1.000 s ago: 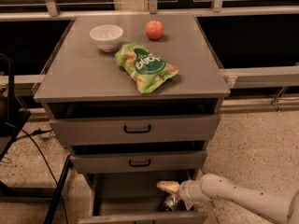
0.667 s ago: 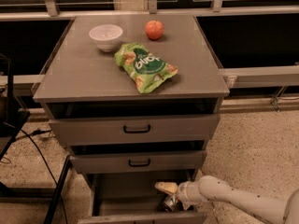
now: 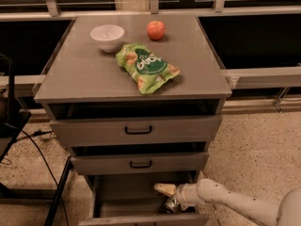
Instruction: Pick 7up can from bottom drawer and place on counter
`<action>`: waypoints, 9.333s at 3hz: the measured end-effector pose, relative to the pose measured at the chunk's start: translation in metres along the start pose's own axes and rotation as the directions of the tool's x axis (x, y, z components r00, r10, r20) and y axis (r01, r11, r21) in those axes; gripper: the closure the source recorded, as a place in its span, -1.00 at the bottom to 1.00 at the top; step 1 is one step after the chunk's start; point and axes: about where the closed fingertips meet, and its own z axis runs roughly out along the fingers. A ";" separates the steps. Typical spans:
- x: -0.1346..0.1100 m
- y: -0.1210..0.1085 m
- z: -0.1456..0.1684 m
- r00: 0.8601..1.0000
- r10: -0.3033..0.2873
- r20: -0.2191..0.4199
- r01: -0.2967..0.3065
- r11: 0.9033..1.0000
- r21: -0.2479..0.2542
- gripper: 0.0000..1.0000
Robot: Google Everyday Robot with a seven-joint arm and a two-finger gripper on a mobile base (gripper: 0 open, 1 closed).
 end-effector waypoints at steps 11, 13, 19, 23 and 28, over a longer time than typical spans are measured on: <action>0.026 0.052 0.065 0.986 -0.121 -0.111 0.113 0.991 -0.074 -1.00; 0.029 0.060 0.074 0.982 -0.162 -0.097 0.155 0.985 -0.072 -1.00; 0.029 0.060 0.085 0.972 -0.226 -0.065 0.216 0.967 -0.135 -0.58; 0.014 0.065 0.079 0.985 -0.171 -0.009 0.169 0.976 -0.138 -1.00; 0.008 0.029 0.046 0.986 -0.072 0.150 0.027 0.959 0.284 -1.00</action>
Offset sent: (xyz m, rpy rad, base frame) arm 0.0191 -0.0003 -0.0352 -0.0722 -0.0163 -0.0161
